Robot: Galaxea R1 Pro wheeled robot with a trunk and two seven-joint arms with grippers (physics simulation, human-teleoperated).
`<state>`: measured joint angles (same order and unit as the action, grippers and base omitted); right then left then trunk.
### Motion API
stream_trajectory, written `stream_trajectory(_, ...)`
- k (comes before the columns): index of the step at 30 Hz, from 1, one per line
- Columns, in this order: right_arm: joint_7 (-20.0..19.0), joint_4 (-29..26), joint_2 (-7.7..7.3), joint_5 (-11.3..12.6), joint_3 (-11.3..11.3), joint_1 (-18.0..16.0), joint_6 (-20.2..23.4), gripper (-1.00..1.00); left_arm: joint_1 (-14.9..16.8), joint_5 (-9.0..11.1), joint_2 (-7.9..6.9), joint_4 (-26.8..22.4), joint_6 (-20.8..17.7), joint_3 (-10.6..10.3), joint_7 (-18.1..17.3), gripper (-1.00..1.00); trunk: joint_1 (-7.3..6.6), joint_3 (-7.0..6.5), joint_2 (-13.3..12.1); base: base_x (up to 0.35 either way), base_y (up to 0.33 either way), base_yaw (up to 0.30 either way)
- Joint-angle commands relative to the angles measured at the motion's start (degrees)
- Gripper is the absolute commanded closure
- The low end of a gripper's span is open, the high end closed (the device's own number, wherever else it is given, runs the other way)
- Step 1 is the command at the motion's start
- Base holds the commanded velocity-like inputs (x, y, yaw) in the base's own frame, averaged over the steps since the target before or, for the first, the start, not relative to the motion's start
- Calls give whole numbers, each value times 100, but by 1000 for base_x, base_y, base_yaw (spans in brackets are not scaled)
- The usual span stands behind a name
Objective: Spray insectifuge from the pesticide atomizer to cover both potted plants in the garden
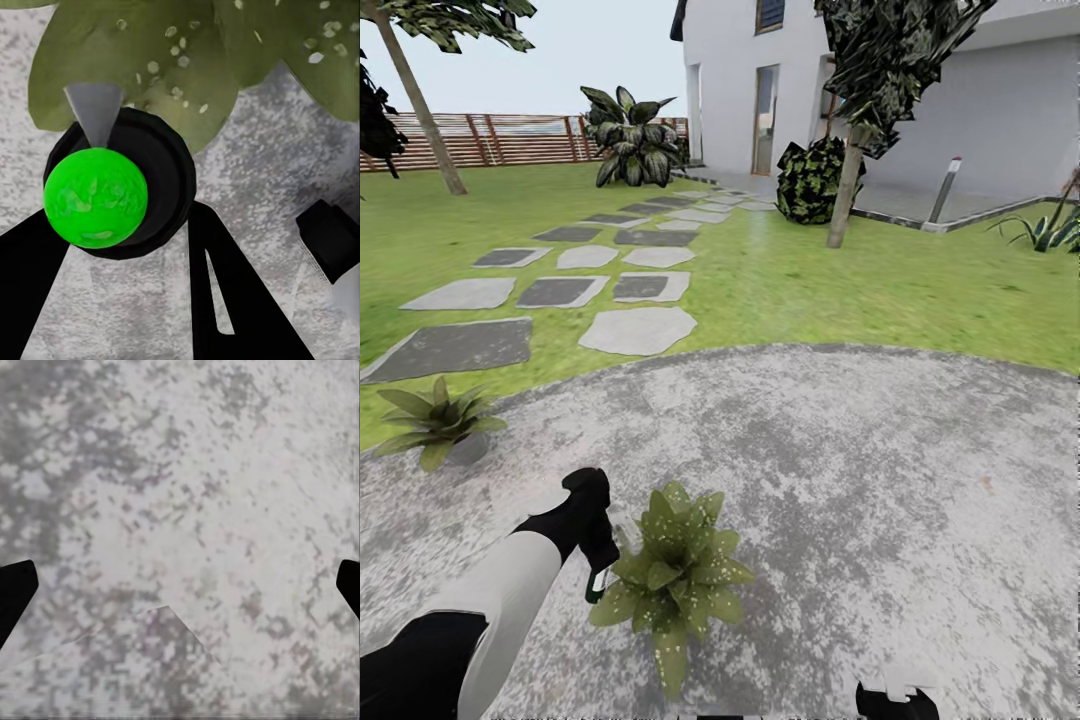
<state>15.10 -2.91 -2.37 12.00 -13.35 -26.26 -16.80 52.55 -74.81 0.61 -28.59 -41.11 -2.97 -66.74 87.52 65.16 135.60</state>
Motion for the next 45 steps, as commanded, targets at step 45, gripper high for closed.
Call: stream_trajectory(45,37,1,-35,48,-62,-2,-16,-100,379,-1656,24,-108,330,-1050,-2326,100,-2,3,2,16,-3,76)
